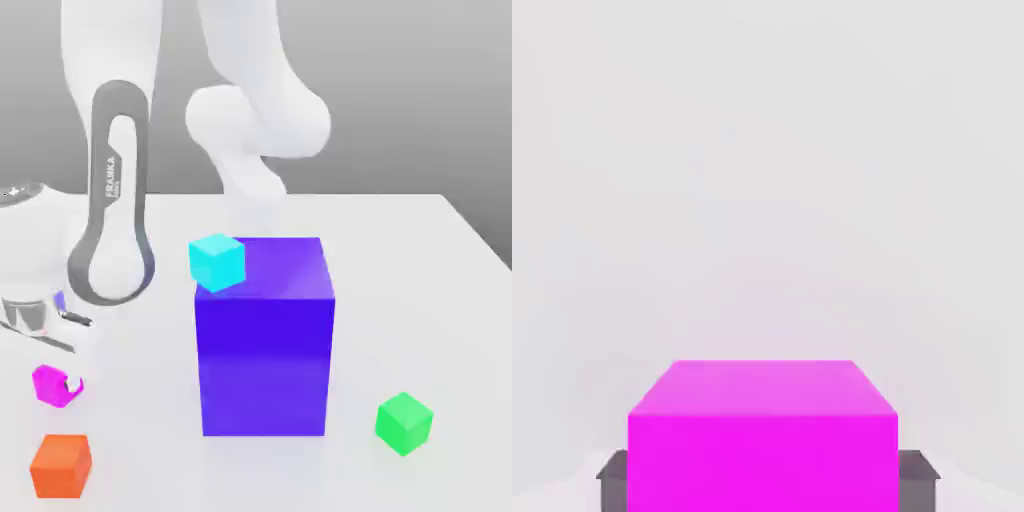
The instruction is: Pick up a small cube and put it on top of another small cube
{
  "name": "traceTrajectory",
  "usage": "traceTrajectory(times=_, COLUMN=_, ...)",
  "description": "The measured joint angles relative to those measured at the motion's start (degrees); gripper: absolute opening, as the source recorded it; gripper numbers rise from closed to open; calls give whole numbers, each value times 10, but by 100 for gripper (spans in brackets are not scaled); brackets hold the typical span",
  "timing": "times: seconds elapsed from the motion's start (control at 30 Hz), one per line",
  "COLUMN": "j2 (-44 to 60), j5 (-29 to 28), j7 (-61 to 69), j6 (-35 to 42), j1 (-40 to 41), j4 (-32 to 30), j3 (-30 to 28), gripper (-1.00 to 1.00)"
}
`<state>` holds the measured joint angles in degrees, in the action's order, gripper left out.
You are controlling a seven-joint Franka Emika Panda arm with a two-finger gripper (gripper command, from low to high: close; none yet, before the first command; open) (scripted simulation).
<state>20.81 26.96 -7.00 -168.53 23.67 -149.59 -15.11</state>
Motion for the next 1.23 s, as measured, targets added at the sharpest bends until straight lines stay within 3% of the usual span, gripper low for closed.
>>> traceTrajectory(times=0.1, j2=-6, j5=-10, j7=-7, j6=4, j1=-4, j4=-2, j3=-6, gripper=-100)
traceTrajectory(times=0.33, j2=-115, j5=-133, j7=-105, j6=77, j1=-71, j4=-23, j3=-93, gripper=-100)
traceTrajectory(times=0.53, j2=-156, j5=-140, j7=-103, j6=113, j1=-177, j4=4, j3=6, gripper=-100)
traceTrajectory(times=0.9, j2=-207, j5=-232, j7=-113, j6=168, j1=-472, j4=0, j3=168, gripper=-100)
traceTrajectory(times=0.97, j2=-200, j5=-259, j7=-121, j6=164, j1=-543, j4=-12, j3=170, gripper=-100)
traceTrajectory(times=1.13, j2=-108, j5=-264, j7=-120, j6=77, j1=-521, j4=-12, j3=143, gripper=-100)
traceTrajectory(times=1.17, j2=-97, j5=-264, j7=-120, j6=67, j1=-520, j4=-12, j3=143, gripper=100)
traceTrajectory(times=1.23, j2=-97, j5=-264, j7=-120, j6=67, j1=-520, j4=-12, j3=143, gripper=100)
